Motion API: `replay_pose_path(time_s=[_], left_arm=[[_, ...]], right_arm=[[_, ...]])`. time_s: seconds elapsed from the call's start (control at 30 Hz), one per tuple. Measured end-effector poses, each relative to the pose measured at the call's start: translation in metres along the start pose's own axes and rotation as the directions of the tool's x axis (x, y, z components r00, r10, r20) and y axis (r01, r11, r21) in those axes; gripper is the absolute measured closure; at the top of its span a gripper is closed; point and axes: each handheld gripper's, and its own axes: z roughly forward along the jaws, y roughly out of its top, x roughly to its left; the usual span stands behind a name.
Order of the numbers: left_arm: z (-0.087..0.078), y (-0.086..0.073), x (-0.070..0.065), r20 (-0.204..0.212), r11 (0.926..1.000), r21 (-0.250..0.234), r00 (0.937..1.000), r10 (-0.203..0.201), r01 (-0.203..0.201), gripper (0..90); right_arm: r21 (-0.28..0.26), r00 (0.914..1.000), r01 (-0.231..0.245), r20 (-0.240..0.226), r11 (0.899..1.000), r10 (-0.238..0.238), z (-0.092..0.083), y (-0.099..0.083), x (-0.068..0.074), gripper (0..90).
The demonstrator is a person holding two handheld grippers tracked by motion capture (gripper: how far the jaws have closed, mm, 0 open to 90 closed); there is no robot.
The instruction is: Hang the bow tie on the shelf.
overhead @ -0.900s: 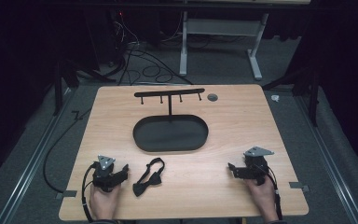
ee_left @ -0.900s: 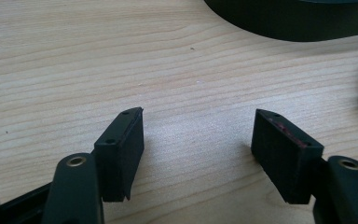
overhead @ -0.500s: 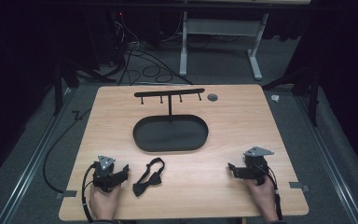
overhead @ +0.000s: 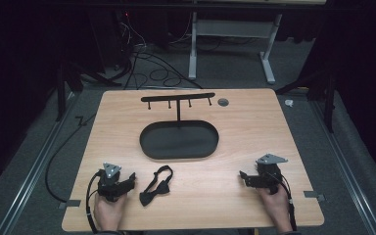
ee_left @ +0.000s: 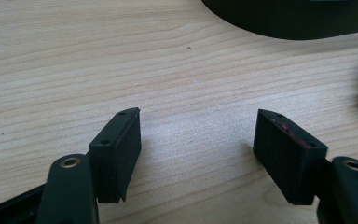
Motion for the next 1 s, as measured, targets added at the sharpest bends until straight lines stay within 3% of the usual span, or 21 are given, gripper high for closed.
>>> replay_pose_path(time_s=[0.17,0.37,1.0], left_arm=[[-0.0001,0.0,-0.0002,0.007,0.9999,0.005,0.9999,0.012,-0.012,30.1],[-0.0009,-0.0008,-0.0019,-0.014,1.0,-0.003,0.9999,-0.006,0.006,33.7],[-0.0091,0.0008,-0.0058,0.042,0.9996,-0.018,0.9989,-0.021,0.022,40.2]], right_arm=[[0.0,1.0,0.0,0.0,1.0,0.0,0.0,0.0,0.0,17.6],[0.0,1.0,0.0,0.0,1.0,0.0,0.0,0.0,0.0,17.5],[0.0,1.0,0.0,0.0,1.0,0.0,0.0,0.0001,0.0,17.5]])
